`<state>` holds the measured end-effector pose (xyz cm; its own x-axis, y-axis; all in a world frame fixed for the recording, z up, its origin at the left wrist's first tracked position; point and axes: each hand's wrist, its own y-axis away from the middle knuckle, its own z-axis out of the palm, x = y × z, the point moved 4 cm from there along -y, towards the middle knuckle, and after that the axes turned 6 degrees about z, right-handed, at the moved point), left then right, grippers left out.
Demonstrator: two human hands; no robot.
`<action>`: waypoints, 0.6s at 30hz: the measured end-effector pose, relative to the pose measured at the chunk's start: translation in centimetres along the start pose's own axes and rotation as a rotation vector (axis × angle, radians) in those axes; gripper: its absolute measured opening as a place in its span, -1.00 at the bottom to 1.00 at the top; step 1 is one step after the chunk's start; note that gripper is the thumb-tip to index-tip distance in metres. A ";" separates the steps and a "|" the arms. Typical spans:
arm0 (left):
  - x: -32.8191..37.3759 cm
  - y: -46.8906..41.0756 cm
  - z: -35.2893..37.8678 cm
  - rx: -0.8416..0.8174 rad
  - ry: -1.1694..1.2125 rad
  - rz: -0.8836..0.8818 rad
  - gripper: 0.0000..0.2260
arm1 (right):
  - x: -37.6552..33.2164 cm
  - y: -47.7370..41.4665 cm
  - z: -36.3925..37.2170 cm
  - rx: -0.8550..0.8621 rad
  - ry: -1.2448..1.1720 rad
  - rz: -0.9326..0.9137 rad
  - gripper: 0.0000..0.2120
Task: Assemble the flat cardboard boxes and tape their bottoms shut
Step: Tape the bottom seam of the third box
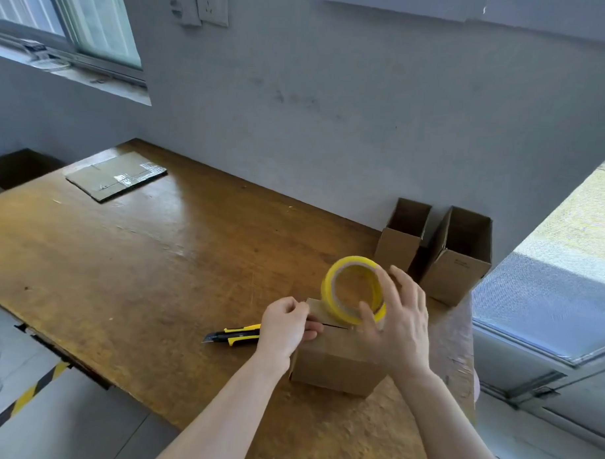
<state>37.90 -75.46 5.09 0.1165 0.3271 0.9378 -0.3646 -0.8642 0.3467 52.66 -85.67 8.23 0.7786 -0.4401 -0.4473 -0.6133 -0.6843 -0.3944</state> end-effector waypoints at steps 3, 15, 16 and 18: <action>0.2 -0.1 0.2 -0.006 -0.005 0.017 -0.76 | -1.0 0.7 1.1 -0.064 0.036 -0.186 -0.59; 0.6 0.0 0.3 0.005 0.175 -0.058 -0.87 | -3.8 -2.6 -0.5 -0.228 0.175 -0.272 -0.71; 0.6 0.0 0.3 0.006 0.179 -0.053 -0.89 | -4.4 -2.7 -1.0 -0.234 0.163 -0.280 -0.69; 0.6 -0.1 0.2 -0.001 0.162 -0.039 -0.90 | -5.1 -2.9 -1.7 -0.272 0.132 -0.279 -0.67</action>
<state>38.22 -75.27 5.62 -0.0197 0.4178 0.9083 -0.3636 -0.8493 0.3827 50.65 -82.43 12.98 0.9315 -0.2743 -0.2391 -0.3323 -0.9089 -0.2518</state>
